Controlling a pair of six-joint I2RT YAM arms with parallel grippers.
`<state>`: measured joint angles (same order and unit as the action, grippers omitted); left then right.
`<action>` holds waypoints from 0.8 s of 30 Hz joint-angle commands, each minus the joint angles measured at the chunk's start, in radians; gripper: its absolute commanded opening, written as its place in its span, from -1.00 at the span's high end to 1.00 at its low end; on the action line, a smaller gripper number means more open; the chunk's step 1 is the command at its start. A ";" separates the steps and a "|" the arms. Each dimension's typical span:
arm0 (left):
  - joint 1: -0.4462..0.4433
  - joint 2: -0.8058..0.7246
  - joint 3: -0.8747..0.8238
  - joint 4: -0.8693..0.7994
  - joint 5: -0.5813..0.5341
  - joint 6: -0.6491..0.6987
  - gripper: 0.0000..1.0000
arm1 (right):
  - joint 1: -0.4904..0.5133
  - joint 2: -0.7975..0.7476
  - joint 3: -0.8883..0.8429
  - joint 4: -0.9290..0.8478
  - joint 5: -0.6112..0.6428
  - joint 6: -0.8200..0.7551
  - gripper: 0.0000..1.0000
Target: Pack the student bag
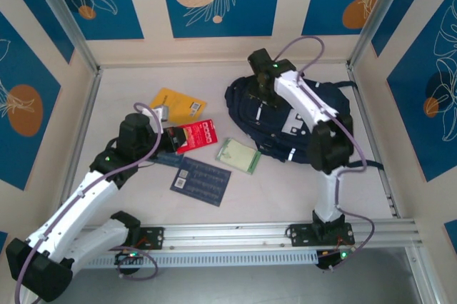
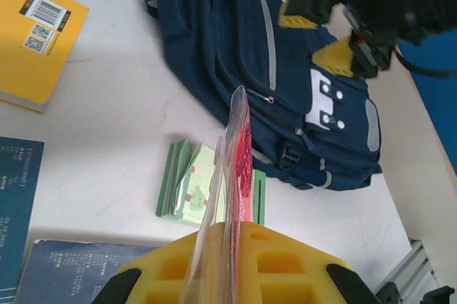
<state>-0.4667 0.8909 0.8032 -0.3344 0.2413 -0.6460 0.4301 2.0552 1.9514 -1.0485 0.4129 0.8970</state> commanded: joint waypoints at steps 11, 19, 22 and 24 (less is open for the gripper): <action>-0.016 -0.005 -0.004 0.003 -0.006 0.029 1.00 | -0.001 0.473 0.630 -0.402 0.074 -0.008 -0.52; -0.017 0.003 -0.010 0.015 -0.004 0.024 1.00 | 0.006 0.482 0.567 -0.401 0.091 -0.021 0.25; -0.016 0.004 -0.012 0.015 -0.007 0.024 1.00 | 0.006 0.432 0.497 -0.370 0.116 -0.028 0.80; -0.016 0.004 -0.012 0.013 -0.007 0.025 1.00 | 0.006 0.363 0.408 -0.312 0.128 -0.051 1.00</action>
<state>-0.4763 0.8932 0.8032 -0.3344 0.2409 -0.6434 0.4450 2.5050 2.4416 -1.3178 0.4850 0.8608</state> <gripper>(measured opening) 0.066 0.036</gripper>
